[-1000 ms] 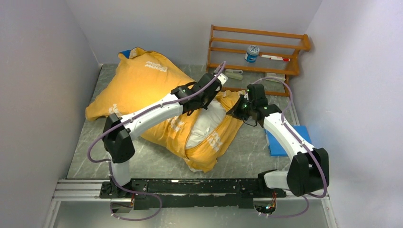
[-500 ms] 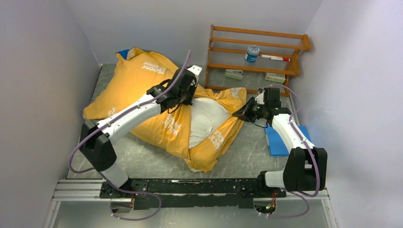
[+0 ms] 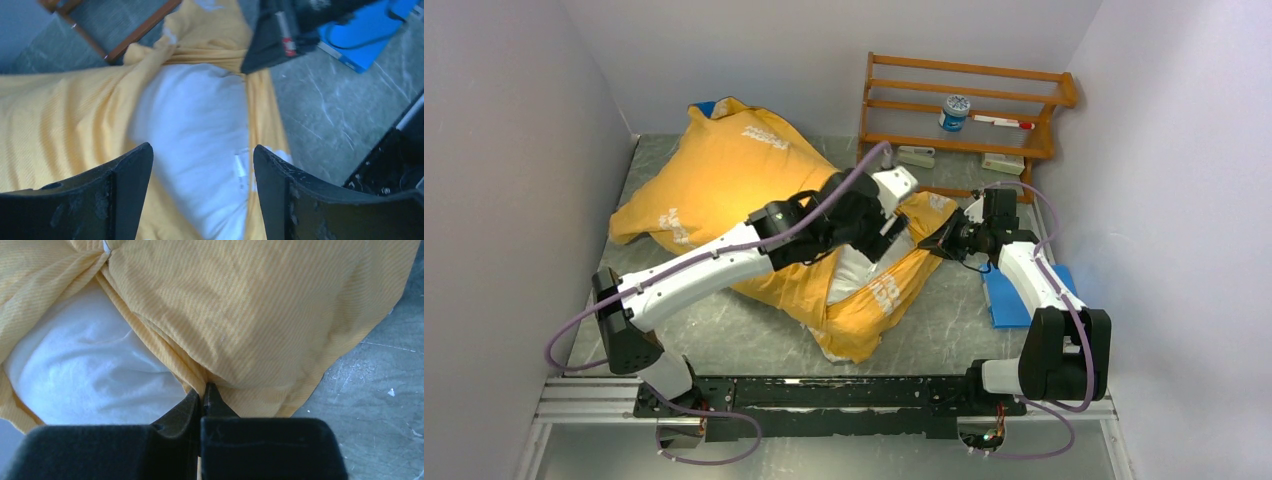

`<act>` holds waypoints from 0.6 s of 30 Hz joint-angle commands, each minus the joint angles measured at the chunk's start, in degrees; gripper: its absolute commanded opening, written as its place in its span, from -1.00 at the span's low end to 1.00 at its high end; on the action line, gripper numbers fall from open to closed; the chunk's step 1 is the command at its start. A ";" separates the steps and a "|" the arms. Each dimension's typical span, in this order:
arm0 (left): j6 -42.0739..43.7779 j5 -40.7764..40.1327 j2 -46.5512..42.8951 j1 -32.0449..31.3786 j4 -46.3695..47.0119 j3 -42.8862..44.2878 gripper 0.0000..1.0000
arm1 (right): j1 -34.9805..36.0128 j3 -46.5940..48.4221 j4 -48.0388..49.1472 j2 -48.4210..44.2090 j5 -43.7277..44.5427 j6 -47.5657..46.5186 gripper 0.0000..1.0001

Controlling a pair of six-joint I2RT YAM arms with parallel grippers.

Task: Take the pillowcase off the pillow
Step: Remove the pillow from the pillowcase.

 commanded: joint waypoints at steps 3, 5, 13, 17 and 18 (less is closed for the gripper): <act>6.77 -4.78 7.04 -2.84 -0.28 1.08 0.56 | -1.43 -1.99 -5.25 -2.35 4.76 -1.77 -1.00; 7.07 -8.46 10.98 -2.84 -1.30 1.60 0.53 | -1.43 -2.10 -5.26 -3.00 5.04 -1.24 -1.00; 8.64 -10.00 19.29 -2.79 -3.06 3.00 0.49 | -1.45 -2.65 -6.56 -5.30 7.84 0.38 -1.00; 4.49 -18.69 21.36 -1.85 -5.43 1.97 -0.05 | -1.45 -2.90 -6.72 -5.72 8.48 1.05 -1.00; 2.02 -20.75 21.95 -0.90 -6.86 2.21 -0.41 | -1.45 -3.12 -6.55 -6.00 8.91 1.35 -1.00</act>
